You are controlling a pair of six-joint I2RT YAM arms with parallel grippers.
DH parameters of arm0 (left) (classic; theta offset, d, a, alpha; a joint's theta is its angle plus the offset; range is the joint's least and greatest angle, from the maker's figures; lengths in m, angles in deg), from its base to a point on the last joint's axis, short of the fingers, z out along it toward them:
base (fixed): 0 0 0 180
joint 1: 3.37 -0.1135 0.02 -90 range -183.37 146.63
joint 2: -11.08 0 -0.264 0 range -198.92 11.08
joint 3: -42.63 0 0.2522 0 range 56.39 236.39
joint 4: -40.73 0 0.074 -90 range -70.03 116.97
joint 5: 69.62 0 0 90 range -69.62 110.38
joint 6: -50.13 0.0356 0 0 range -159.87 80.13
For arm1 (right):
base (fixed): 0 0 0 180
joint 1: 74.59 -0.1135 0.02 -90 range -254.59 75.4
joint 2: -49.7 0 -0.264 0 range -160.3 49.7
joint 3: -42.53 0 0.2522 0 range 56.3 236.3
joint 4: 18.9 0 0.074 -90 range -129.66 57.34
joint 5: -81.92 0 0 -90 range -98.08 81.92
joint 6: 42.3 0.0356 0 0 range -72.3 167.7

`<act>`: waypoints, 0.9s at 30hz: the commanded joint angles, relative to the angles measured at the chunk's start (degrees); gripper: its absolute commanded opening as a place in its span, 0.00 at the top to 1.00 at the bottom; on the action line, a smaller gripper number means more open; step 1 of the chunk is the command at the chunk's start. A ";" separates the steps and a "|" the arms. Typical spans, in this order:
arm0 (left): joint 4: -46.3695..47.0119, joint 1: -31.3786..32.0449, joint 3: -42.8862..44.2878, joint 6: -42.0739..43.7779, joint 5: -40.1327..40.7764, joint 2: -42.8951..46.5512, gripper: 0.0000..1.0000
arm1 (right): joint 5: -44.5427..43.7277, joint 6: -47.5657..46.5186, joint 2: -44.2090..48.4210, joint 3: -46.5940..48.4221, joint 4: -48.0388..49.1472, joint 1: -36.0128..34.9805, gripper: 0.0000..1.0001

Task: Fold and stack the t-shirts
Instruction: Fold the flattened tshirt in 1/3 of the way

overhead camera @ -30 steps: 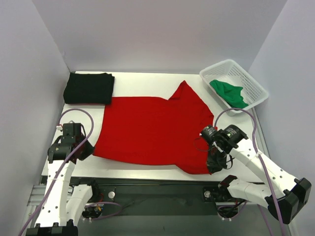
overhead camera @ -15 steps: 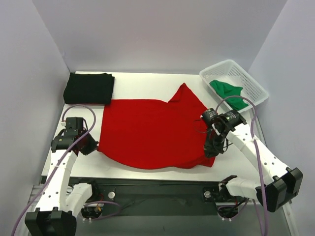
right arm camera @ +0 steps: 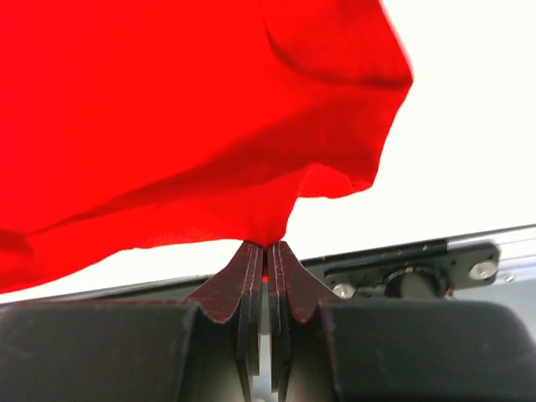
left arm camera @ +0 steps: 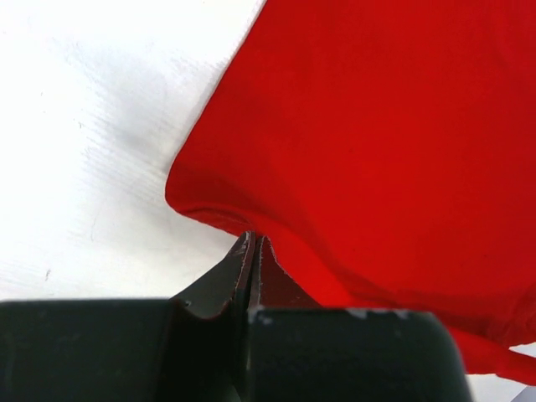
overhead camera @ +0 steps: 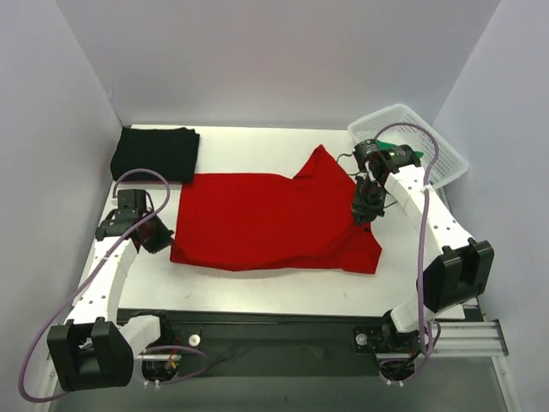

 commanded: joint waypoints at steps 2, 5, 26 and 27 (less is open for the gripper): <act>6.20 -2.20 3.99 2.14 -1.75 -2.04 1.00 | -2.51 -5.87 -4.49 7.52 -1.55 2.88 1.00; 7.17 -3.52 5.66 3.19 -1.85 -4.68 1.00 | -2.51 -7.89 -9.57 11.39 -1.64 3.93 1.00; 14.91 -4.84 18.31 10.40 -9.14 -30.52 1.00 | -5.06 -12.03 -25.05 20.27 -1.46 5.96 1.00; 14.91 -4.93 19.02 10.57 -8.62 -31.92 1.00 | -5.06 -12.12 -25.41 20.71 -1.46 6.04 1.00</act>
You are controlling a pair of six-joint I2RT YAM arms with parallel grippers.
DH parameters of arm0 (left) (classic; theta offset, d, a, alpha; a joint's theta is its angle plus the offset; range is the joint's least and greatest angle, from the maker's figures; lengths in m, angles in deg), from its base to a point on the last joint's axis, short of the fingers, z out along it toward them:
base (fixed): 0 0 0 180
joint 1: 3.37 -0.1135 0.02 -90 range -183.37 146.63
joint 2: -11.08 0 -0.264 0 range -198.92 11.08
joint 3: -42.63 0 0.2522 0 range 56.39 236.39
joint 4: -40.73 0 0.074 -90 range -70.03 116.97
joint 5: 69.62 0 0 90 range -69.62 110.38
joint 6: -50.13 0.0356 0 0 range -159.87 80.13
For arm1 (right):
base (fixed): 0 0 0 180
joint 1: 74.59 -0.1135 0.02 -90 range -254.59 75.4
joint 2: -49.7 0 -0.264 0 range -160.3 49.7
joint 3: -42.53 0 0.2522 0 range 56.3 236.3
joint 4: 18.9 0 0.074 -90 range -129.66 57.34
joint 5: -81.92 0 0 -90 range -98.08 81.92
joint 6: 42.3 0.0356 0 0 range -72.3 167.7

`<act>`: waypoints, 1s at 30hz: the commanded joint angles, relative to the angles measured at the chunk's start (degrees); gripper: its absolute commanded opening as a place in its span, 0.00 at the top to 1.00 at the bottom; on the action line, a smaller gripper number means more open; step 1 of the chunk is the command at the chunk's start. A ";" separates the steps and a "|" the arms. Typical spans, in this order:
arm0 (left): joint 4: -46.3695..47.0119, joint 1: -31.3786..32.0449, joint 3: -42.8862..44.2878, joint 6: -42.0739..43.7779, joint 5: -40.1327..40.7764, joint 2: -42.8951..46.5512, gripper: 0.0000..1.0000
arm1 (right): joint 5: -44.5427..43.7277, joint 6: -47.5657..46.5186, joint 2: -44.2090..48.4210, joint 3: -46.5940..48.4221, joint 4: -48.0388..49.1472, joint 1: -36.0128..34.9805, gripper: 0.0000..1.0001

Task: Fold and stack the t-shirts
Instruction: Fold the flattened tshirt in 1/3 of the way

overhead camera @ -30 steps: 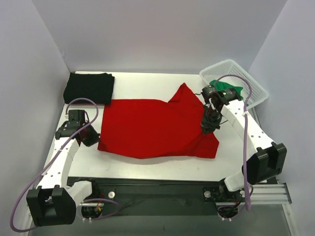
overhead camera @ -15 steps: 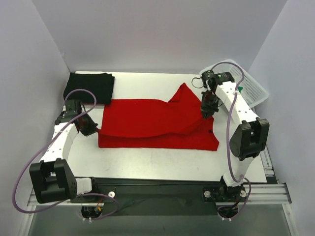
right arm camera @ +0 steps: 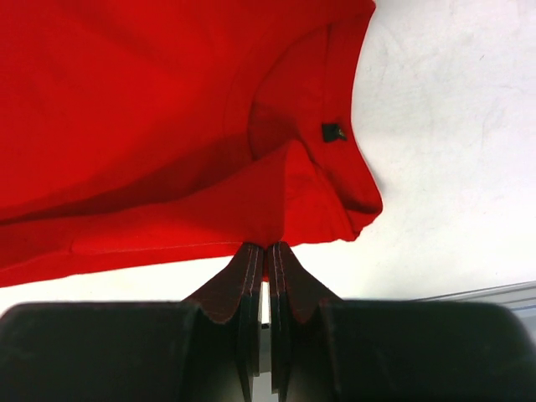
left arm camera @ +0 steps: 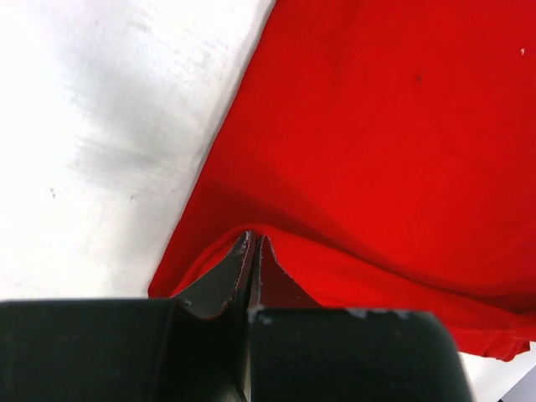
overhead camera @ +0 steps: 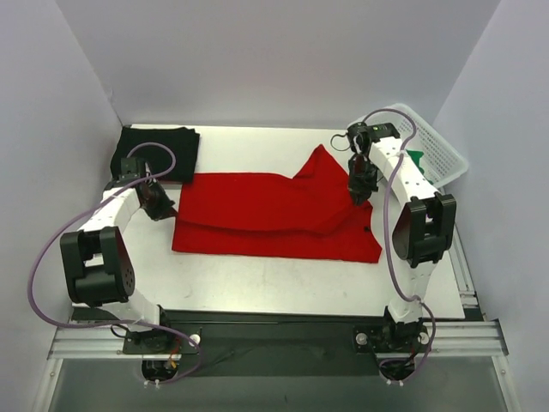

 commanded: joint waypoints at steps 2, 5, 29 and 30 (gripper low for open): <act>2.23 -0.38 6.30 2.29 0.59 -3.43 1.00 | -2.11 -0.97 -3.47 4.28 -2.40 0.86 1.00; 1.26 -0.38 9.20 2.47 2.87 -5.54 0.72 | -0.80 -0.88 -6.36 8.22 -2.32 1.39 0.95; 1.00 -0.64 -17.94 -2.19 5.52 16.87 0.30 | 9.76 1.32 18.57 -32.43 11.13 5.78 0.53; 1.61 -0.56 -19.07 -2.36 5.34 16.69 0.31 | 10.02 1.14 19.10 -33.41 11.74 6.48 0.54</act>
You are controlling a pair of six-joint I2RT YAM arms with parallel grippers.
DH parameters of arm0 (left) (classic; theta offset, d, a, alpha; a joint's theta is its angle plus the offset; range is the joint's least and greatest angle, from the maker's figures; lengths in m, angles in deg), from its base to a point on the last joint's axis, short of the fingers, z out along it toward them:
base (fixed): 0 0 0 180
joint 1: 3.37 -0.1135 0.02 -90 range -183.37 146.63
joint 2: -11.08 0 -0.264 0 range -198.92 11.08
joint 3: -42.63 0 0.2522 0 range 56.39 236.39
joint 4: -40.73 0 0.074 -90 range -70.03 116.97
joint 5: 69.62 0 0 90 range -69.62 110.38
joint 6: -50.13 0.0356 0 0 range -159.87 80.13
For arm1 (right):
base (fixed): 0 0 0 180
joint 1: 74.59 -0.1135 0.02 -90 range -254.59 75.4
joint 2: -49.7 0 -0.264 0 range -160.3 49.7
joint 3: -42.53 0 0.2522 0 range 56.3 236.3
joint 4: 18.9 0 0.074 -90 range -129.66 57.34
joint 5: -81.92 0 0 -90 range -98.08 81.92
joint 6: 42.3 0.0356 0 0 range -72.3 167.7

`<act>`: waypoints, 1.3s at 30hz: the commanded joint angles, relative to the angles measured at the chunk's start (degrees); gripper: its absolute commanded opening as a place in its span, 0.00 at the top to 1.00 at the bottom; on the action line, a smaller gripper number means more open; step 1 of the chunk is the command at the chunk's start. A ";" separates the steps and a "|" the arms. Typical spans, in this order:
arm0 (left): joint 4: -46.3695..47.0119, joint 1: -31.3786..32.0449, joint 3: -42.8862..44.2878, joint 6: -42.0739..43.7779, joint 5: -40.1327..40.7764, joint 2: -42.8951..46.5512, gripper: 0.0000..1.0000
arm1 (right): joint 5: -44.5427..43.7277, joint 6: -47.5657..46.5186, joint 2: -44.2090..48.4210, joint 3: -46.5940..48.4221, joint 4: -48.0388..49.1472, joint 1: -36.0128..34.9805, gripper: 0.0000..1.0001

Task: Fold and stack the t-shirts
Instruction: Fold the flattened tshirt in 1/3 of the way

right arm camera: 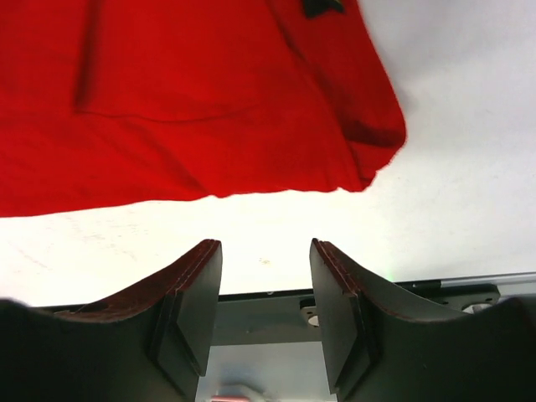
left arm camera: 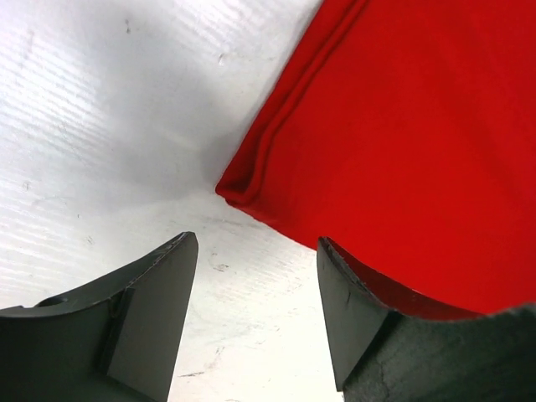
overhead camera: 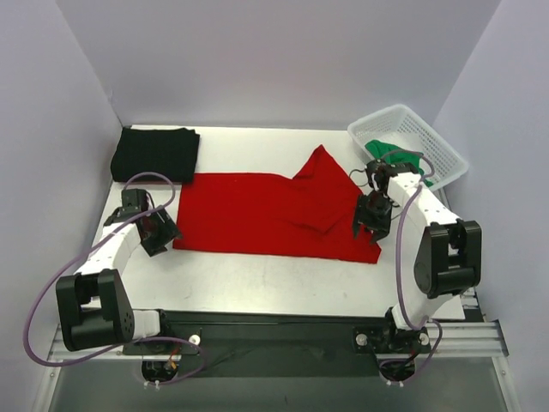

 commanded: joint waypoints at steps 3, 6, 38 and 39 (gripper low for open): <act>2.11 -0.49 -2.80 -2.15 0.09 0.71 0.32 | 1.89 -0.04 4.05 -6.31 2.16 4.55 0.56; 3.96 -0.40 -4.03 -2.76 -0.53 0.10 0.34 | 2.16 -0.57 4.49 -7.98 2.86 6.14 0.57; 11.17 -0.84 -7.47 -3.73 -1.14 -6.41 0.74 | -0.83 0.04 -3.50 -18.88 11.91 10.62 0.74; 11.18 -0.93 -7.47 -3.64 -1.14 -6.58 0.77 | -0.91 0.05 -4.11 -19.31 12.09 10.54 0.81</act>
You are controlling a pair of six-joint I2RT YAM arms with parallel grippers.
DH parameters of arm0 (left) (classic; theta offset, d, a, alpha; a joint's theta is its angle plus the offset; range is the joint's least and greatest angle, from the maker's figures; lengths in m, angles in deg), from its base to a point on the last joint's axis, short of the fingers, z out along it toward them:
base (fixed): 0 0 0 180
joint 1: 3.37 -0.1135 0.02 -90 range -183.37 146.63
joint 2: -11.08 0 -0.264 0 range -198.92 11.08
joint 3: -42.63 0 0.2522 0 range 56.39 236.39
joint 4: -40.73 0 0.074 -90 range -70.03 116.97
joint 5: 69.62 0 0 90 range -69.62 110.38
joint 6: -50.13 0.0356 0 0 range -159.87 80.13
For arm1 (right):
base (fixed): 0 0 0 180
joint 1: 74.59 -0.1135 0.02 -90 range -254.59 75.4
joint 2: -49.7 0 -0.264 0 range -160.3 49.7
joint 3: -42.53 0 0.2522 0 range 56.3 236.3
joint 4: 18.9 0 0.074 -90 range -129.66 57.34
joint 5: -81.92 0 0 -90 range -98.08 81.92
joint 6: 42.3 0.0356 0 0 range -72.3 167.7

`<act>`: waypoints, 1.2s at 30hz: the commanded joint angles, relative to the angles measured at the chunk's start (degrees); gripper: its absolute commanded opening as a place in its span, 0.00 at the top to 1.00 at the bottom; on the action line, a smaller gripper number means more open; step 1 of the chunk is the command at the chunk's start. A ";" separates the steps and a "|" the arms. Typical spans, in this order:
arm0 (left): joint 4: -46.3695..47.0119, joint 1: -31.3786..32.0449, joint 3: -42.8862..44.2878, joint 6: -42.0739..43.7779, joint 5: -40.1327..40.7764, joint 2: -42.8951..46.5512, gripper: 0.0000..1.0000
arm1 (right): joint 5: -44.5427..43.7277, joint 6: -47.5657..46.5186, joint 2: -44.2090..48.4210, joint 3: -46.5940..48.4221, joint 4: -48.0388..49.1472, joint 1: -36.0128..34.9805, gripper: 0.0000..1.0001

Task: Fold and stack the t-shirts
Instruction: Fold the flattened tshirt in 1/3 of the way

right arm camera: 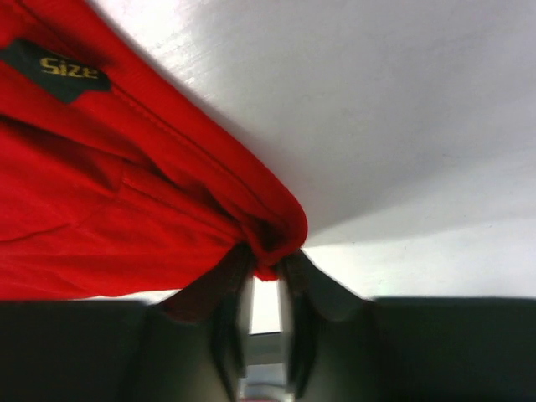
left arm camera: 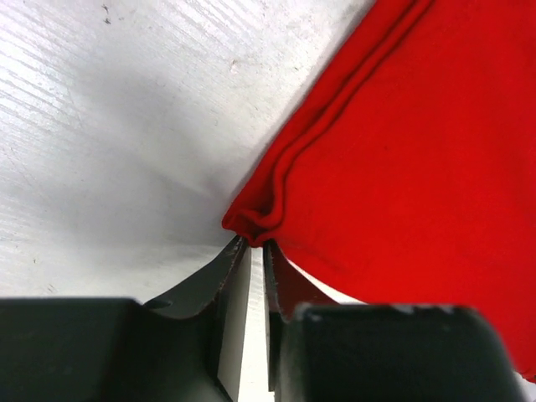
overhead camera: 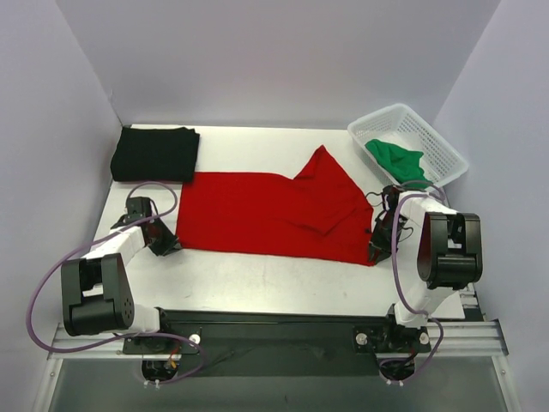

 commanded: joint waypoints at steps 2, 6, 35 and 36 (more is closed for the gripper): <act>1.03 -0.78 -0.84 0.51 1.07 -2.35 0.83 | -1.88 0.42 -1.91 -2.03 -0.30 0.11 0.90; 0.95 -1.39 -0.76 0.33 1.07 -3.14 0.99 | -3.55 0.59 -2.36 -1.85 -0.56 0.11 1.00; -14.25 -3.15 -3.32 -4.85 5.89 22.69 0.36 | -10.75 2.61 10.47 6.13 -15.24 -6.12 0.43; -14.78 -2.89 -2.52 -4.24 6.16 24.88 0.36 | -10.84 2.70 10.91 7.45 -16.29 -8.39 0.43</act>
